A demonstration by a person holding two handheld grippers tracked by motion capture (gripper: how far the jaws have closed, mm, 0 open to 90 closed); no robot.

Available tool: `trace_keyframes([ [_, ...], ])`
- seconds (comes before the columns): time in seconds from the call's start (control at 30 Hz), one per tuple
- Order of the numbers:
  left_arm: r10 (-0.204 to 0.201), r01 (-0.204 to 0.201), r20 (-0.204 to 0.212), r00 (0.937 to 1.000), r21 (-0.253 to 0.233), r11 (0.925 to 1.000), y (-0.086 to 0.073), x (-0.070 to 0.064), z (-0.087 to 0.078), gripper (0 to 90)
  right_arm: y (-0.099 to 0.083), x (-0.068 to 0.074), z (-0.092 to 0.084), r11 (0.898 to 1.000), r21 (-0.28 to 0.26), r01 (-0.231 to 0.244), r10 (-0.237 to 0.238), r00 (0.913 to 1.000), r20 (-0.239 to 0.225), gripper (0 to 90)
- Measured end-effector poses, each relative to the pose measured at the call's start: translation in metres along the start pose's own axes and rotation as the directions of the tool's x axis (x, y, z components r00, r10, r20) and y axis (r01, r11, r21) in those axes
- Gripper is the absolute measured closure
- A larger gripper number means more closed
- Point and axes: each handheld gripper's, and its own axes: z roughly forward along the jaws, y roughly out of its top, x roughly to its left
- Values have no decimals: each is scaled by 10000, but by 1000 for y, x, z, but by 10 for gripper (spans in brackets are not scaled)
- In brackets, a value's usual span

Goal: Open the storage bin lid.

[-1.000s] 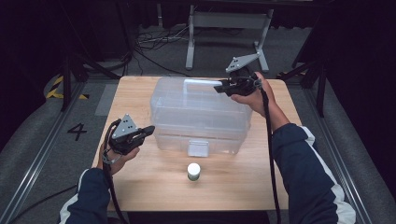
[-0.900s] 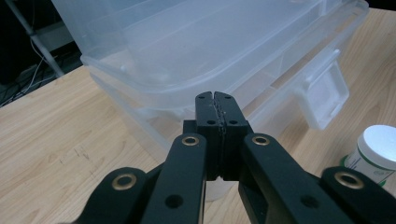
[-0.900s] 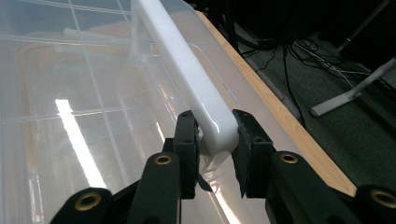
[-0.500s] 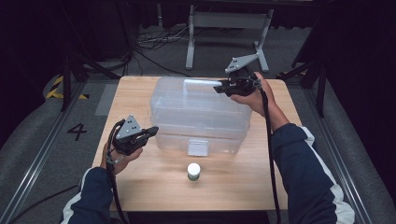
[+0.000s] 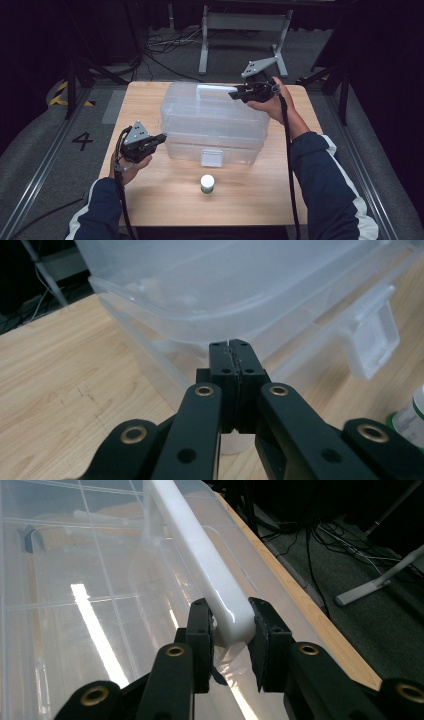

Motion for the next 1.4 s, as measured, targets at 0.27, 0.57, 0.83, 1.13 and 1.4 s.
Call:
trace_keyframes([
  [0.27,-90,88,-207,9997,-97,9999,1,3,1,898,0,-1,0,10000,-77,-54,54,10000,20,732],
  [0.57,36,-38,-200,9998,-126,9999,3,3,0,898,0,0,-2,9997,-229,28,-20,9994,359,699],
  [0.83,321,-323,-211,9993,-110,9994,7,1,0,898,-9,-7,-28,9962,-840,-233,316,9947,981,607],
  [1.13,333,-335,-203,9992,-109,9994,11,2,-1,898,-41,-9,-65,9857,-1602,-523,794,9826,1678,516],
  [1.4,434,-435,-225,9988,-30,9990,12,2,-1,898,-78,-7,-91,9744,-2109,-777,1243,9681,2175,463],
])
